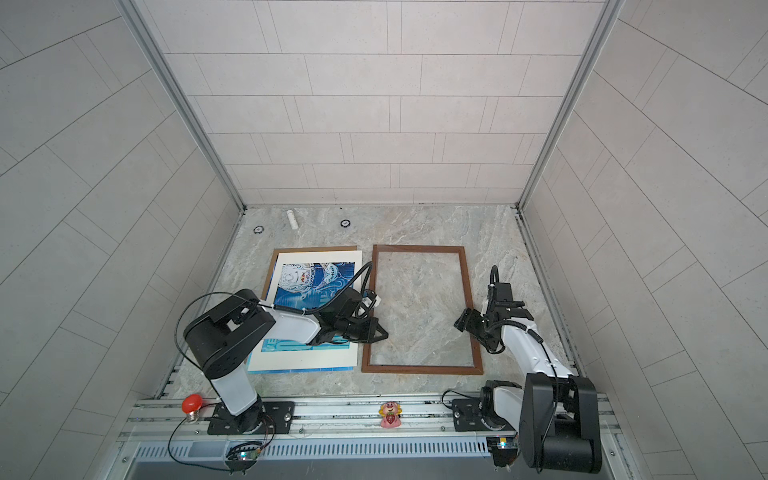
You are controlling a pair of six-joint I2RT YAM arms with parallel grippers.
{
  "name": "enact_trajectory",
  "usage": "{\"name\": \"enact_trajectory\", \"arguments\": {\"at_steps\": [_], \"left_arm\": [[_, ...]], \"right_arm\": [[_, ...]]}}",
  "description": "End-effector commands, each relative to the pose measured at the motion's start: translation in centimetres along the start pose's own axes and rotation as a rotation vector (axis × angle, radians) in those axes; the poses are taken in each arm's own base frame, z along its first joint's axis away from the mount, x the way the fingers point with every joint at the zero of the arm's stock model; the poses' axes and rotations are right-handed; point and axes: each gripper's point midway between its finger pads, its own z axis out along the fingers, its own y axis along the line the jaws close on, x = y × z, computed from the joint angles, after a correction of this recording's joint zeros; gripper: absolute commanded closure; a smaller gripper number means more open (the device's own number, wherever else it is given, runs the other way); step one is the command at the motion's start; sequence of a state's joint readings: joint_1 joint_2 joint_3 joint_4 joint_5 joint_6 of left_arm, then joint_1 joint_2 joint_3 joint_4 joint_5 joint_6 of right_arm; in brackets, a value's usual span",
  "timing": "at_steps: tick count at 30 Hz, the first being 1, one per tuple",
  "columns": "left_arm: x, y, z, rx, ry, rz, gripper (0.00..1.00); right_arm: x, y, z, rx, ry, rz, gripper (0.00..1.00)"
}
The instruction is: Put the photo into the frame
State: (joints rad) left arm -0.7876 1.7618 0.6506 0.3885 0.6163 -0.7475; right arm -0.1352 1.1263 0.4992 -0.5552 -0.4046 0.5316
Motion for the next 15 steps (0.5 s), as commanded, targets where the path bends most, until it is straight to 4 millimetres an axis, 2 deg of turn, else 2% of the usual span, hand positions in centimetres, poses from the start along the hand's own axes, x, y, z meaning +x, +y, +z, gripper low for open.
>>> {"name": "enact_trajectory", "arguments": {"at_steps": [1,8,15], "left_arm": [[-0.60,-0.63,-0.92,-0.023,-0.037,0.090,1.00],[-0.51,-1.19,-1.12,-0.028,-0.033,0.174,1.00],[-0.61,-1.31,-0.91,-0.010,-0.051,0.177,1.00]], "right_arm": [[1.93,0.04,0.35,-0.017,0.074,0.012,0.21],[1.77,0.16,0.39,-0.023,0.068,0.011,0.21],[1.99,0.08,0.68,-0.025,0.078,0.014,0.21]]}}
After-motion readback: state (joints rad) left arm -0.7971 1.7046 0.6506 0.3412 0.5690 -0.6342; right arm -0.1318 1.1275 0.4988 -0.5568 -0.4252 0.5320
